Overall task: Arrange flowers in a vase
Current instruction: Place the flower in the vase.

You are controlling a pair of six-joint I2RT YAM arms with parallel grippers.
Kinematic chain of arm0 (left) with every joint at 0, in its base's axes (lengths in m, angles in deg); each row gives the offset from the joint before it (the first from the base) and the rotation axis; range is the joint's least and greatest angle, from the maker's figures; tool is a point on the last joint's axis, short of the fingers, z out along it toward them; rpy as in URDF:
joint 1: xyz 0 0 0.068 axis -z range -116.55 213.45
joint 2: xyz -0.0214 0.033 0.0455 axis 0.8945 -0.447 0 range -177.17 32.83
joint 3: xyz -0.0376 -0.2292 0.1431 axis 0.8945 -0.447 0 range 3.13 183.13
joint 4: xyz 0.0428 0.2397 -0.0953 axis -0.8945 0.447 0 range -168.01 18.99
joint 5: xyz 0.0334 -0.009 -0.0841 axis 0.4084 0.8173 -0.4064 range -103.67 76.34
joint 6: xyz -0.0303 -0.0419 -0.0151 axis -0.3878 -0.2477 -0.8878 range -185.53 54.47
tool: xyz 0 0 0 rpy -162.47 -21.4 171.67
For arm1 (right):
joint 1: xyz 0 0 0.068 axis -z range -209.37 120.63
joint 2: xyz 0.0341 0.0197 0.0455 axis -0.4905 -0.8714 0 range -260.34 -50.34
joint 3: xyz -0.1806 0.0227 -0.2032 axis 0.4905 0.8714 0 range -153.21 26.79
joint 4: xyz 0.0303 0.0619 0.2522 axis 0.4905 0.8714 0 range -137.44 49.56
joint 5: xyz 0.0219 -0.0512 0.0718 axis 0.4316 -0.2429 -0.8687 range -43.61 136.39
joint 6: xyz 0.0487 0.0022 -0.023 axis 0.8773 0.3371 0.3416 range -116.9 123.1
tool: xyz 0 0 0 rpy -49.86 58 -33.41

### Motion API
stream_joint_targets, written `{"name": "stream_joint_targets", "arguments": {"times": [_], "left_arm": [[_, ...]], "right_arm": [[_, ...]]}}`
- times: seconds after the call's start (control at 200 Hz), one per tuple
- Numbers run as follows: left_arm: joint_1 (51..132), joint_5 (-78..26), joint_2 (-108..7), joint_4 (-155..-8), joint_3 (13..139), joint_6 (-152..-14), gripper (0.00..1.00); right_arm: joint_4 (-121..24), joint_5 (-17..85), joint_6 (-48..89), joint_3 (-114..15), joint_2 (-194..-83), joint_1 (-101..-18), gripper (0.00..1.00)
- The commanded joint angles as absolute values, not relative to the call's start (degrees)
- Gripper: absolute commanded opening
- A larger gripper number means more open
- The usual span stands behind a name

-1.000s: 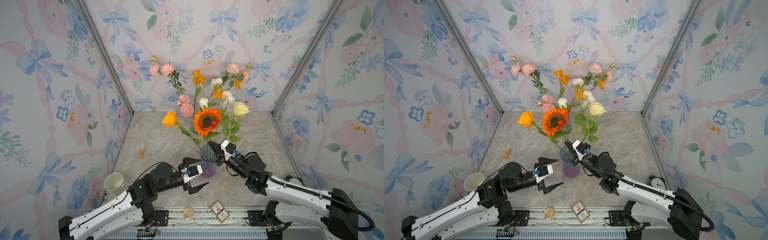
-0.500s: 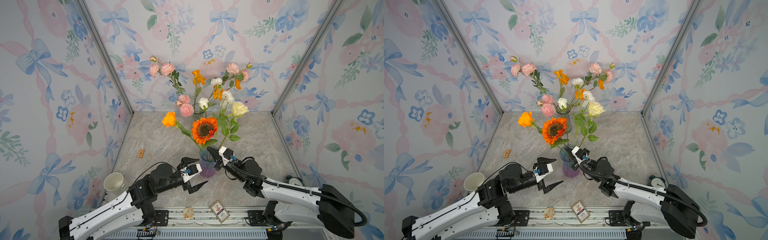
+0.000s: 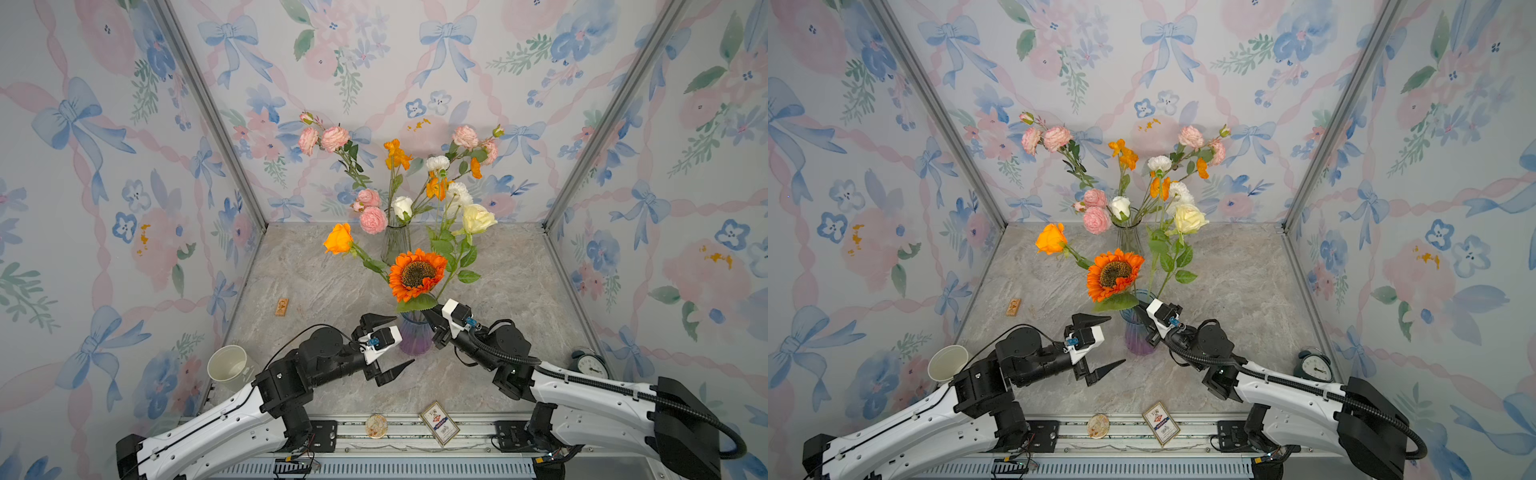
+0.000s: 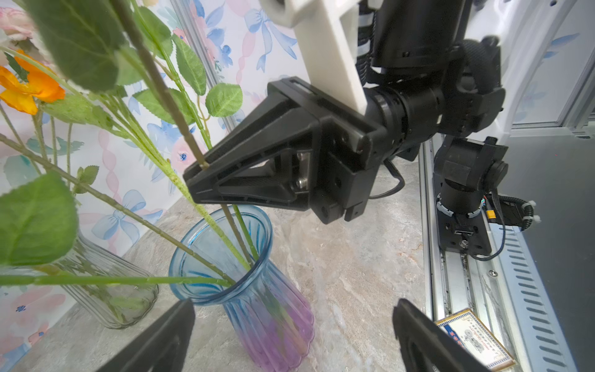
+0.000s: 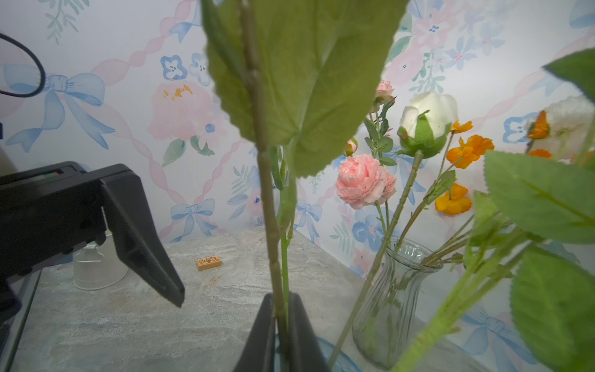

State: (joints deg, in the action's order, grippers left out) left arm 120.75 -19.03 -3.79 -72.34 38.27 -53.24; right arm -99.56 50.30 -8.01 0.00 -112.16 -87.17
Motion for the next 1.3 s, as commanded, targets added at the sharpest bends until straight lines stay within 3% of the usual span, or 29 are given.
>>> {"name": "stream_joint_targets", "arguments": {"times": [0.0, 0.18, 0.41, 0.545, 0.665, 0.83, 1.045, 1.295], "left_arm": [[120.35, -19.11, -3.28, -73.53, 37.68, -53.70, 0.98], [120.35, -19.22, -3.56, -73.53, 37.77, -53.60, 0.98], [120.27, -19.11, -3.62, -73.50, 37.78, -53.50, 0.98], [120.19, -19.24, -3.82, -73.52, 37.77, -53.49, 0.98], [120.13, -19.38, -3.99, -73.52, 37.92, -53.49, 0.98], [120.01, -19.55, -3.91, -73.51, 37.93, -53.49, 0.98], [119.83, -19.55, -3.90, -73.45, 37.86, -53.49, 0.98], [119.54, -19.40, -4.00, -73.51, 37.94, -53.49, 0.98]], "right_arm": [[-97.36, 51.79, -7.05, 1.38, -110.93, -88.41, 0.14], [-96.08, 53.26, -6.93, 2.18, -111.08, -89.01, 0.18], [-93.85, 53.86, -7.20, 1.92, -110.00, -89.23, 0.30], [-92.33, 54.45, -6.92, 2.17, -108.72, -89.28, 0.47], [-89.29, 55.39, -6.61, 2.23, -106.84, -89.40, 0.69], [-83.35, 55.81, -5.98, 1.96, -102.96, -89.58, 0.87], [-71.85, 56.24, -5.30, 0.28, -97.71, -89.58, 1.00], [-58.87, 55.26, -2.94, -2.83, -95.58, -89.58, 0.97]]}}
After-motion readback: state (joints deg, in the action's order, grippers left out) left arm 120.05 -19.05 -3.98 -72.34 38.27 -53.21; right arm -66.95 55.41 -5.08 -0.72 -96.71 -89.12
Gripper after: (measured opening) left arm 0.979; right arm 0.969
